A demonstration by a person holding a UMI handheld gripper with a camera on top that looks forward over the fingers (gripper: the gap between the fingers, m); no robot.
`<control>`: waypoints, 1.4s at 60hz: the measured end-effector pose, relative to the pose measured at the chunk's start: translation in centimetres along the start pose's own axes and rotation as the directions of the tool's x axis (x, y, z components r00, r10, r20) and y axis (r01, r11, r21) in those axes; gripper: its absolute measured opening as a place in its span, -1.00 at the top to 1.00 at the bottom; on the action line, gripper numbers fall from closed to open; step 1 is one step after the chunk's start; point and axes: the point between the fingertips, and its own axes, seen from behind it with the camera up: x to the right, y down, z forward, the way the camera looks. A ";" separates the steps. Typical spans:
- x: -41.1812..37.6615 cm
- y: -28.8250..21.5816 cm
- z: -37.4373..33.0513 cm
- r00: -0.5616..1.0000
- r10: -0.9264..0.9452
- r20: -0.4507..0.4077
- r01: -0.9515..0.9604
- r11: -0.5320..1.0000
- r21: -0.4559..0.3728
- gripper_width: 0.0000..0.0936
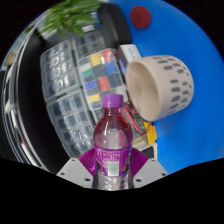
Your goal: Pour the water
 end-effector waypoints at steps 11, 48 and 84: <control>1.3 -1.1 -0.4 0.992 0.121 -0.034 -0.121 0.992 0.020 0.13; -11.6 -5.5 -5.4 0.330 -0.941 -0.074 0.944 0.330 0.017 0.13; -7.8 -28.3 -4.9 -0.312 -0.897 -0.314 0.950 -0.293 -0.108 0.12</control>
